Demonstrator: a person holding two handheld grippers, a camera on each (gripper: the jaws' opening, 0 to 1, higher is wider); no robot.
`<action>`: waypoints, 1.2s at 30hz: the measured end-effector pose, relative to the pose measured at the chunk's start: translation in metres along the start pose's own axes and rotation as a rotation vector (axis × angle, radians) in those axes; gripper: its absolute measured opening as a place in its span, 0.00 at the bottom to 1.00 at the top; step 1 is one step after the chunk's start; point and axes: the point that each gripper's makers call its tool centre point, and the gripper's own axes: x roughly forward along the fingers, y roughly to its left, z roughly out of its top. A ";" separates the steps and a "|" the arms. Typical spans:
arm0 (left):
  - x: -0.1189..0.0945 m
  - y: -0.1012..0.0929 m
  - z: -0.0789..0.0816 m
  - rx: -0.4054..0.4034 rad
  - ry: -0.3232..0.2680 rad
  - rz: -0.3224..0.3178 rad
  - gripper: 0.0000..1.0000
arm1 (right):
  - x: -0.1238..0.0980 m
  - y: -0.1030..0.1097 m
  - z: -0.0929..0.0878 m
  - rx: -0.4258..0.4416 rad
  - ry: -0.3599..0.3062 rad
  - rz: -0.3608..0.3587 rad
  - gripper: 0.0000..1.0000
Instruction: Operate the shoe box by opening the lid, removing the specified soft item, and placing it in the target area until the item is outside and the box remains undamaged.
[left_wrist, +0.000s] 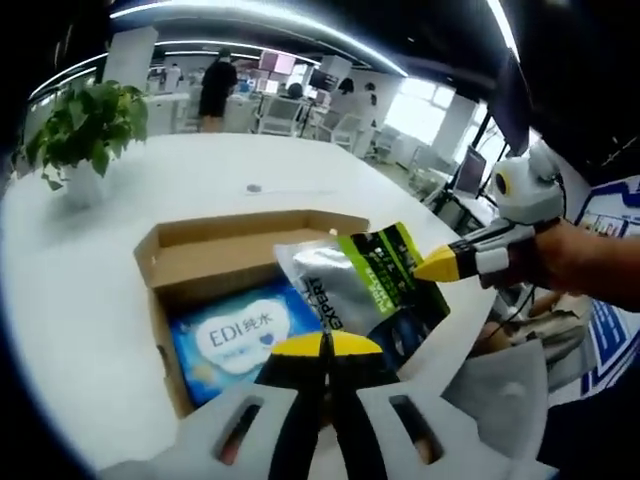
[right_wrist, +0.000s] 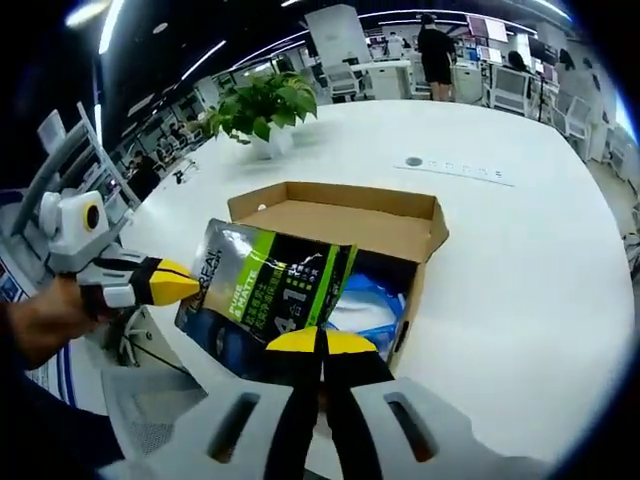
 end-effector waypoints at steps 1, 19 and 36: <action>0.000 -0.002 0.001 0.002 -0.004 -0.004 0.00 | -0.002 -0.001 0.000 0.002 -0.002 -0.006 0.00; 0.028 -0.051 0.012 0.063 0.011 -0.050 0.00 | -0.036 -0.048 -0.012 0.040 -0.030 -0.044 0.00; 0.079 -0.104 0.020 0.085 0.053 -0.054 0.00 | -0.063 -0.111 -0.024 0.082 -0.044 -0.029 0.00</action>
